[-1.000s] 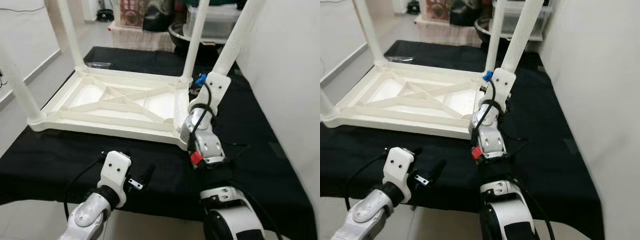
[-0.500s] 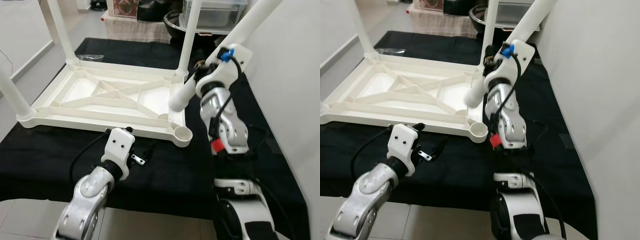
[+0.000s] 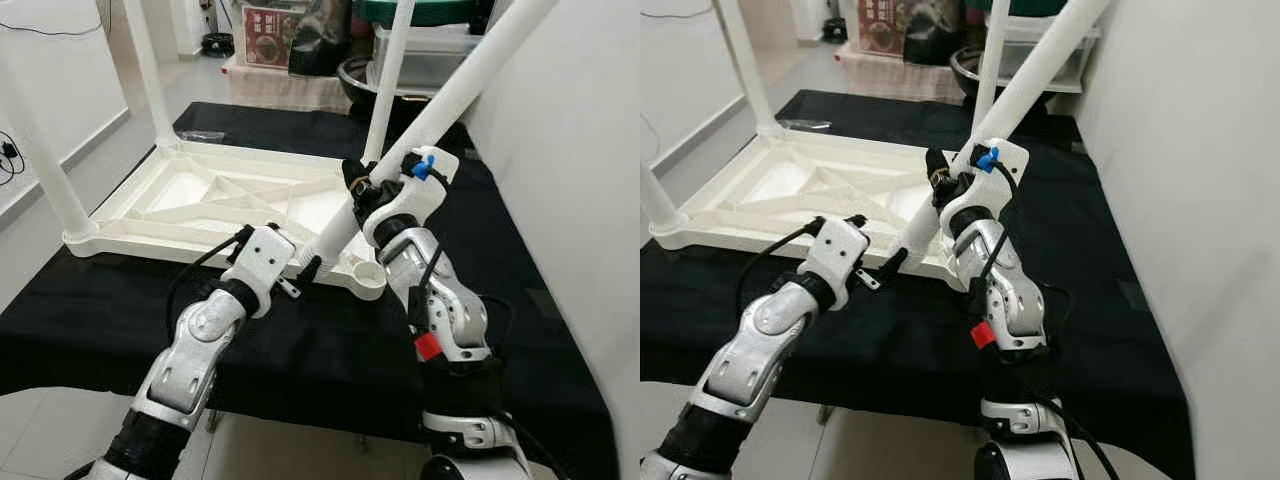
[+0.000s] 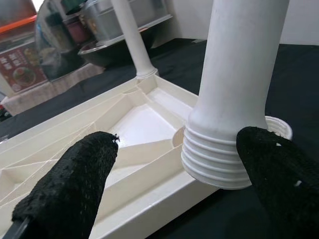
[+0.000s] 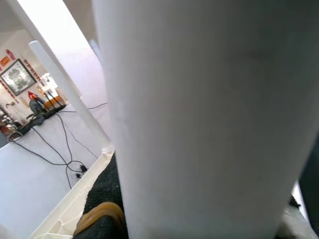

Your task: Building children table

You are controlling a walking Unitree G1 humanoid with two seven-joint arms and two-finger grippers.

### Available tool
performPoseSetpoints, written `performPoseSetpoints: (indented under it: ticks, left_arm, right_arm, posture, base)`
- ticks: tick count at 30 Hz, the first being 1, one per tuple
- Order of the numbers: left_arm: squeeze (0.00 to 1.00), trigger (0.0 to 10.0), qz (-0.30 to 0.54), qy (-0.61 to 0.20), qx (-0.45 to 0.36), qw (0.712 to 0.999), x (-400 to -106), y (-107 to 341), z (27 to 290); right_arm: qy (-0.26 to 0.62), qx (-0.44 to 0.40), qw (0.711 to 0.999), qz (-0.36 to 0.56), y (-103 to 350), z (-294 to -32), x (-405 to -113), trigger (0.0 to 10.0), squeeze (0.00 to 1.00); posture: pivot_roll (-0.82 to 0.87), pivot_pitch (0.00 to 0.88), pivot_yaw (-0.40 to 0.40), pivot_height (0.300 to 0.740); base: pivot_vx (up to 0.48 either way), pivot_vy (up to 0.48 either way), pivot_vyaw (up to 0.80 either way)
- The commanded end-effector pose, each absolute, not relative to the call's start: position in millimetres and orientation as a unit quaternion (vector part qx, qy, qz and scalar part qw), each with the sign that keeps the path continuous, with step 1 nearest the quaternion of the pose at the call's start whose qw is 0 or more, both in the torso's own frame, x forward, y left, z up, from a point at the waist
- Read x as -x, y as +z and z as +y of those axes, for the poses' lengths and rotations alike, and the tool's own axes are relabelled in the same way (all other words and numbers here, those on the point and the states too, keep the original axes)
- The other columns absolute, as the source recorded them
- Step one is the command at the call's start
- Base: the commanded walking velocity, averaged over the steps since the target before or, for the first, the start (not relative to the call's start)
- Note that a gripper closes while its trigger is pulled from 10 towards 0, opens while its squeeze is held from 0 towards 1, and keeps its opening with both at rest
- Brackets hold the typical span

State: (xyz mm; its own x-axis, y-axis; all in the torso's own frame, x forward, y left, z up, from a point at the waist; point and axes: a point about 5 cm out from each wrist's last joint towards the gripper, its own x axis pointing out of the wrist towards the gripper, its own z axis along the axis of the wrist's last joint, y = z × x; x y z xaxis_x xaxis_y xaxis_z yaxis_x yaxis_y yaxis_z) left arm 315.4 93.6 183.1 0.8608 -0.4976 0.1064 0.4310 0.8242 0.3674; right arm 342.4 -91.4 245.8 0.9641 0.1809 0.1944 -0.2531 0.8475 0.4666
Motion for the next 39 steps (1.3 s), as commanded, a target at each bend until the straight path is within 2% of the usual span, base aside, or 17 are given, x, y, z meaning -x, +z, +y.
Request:
performPoseSetpoints:
  ticks: [1,8,14,26,32,39]
  left_arm:
    - [0.0,10.0,-0.083,-0.26,-0.167,0.947,-321.4,175.7,83.9]
    - [0.0,10.0,-0.081,-0.277,-0.153,0.945,-327.2,169.8,73.9]
    - [0.0,10.0,-0.085,-0.322,-0.143,0.932,-321.0,170.3,59.0]
    - [0.0,10.0,-0.113,-0.329,-0.18,0.92,-315.6,177.7,61.2]
    - [0.0,10.0,-0.098,-0.305,-0.189,0.928,-320.3,168.3,69.8]
    - [0.0,10.0,-0.074,-0.309,-0.19,0.929,-320.5,161.4,67.6]
  right_arm:
    - [0.147,-0.263,0.951,-0.067,249.0,-79.4,-334.5,10.0,0.0]
    - [0.16,-0.269,0.948,-0.063,249.9,-73.9,-327.3,10.0,0.0]
    - [0.167,-0.272,0.946,-0.055,247.7,-69.6,-324.3,10.0,0.0]
    - [0.162,-0.26,0.95,-0.058,247.2,-69.3,-326.2,10.0,0.0]
    - [0.166,-0.261,0.949,-0.06,249.7,-69.7,-324.7,10.0,0.0]
    - [0.176,-0.259,0.948,-0.064,253.7,-69.3,-322.8,10.0,0.0]
  posture:
    - [0.08,0.0,-0.059,0.74]
    - [0.08,0.0,-0.054,0.74]
    - [0.08,0.0,-0.058,0.74]
    - [0.08,0.0,-0.059,0.74]
    - [0.08,0.0,-0.06,0.74]
    - [0.07,0.0,-0.061,0.74]
  base:
    - [0.0,0.0,0.0]
    - [0.0,0.0,0.0]
    - [0.0,0.0,0.0]
    - [0.0,0.0,0.0]
    - [0.0,0.0,0.0]
    - [0.0,0.0,0.0]
